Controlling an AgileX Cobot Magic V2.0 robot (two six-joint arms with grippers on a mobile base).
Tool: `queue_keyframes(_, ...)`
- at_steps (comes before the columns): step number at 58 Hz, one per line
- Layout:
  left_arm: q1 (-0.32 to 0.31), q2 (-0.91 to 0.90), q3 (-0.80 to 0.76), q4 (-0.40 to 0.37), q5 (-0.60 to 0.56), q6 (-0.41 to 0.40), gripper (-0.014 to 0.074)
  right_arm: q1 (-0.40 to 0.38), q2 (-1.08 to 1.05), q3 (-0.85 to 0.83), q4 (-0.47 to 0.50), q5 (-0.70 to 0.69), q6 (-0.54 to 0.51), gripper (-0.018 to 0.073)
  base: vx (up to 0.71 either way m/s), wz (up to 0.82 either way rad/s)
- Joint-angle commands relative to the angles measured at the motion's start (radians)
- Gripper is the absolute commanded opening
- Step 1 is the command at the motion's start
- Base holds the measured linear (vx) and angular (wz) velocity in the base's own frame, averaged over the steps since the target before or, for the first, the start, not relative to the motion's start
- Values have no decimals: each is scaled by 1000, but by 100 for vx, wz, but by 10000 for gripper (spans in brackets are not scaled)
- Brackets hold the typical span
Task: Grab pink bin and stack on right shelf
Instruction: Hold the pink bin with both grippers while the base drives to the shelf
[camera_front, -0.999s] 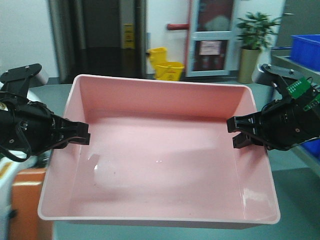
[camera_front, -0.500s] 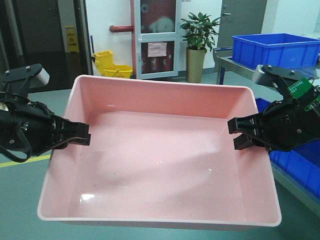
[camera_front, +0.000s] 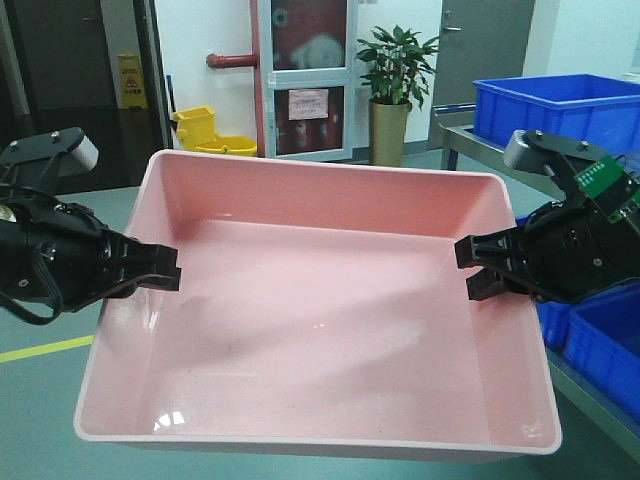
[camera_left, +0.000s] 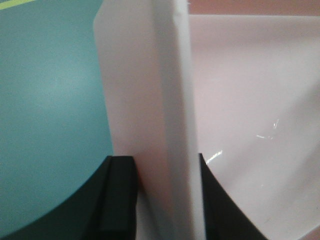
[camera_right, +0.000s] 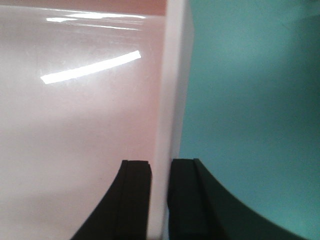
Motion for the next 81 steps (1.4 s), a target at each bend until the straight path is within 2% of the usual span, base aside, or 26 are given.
queue_keyframes(1,-17,-46,-31,-93,-55,22,-8,-1,-39,-33,51,-73,-15,-8,47,10)
queue_keyframes(39,-17,-46,-31,-93,-55,22,-8,-1,-39,-33,51,-74,-15,-8,50,-3)
queue_keyframes(81,-17,-46,-31,-93,-56,22,-8,-1,-39,-33,52,-74,-15,-8,46,-64)
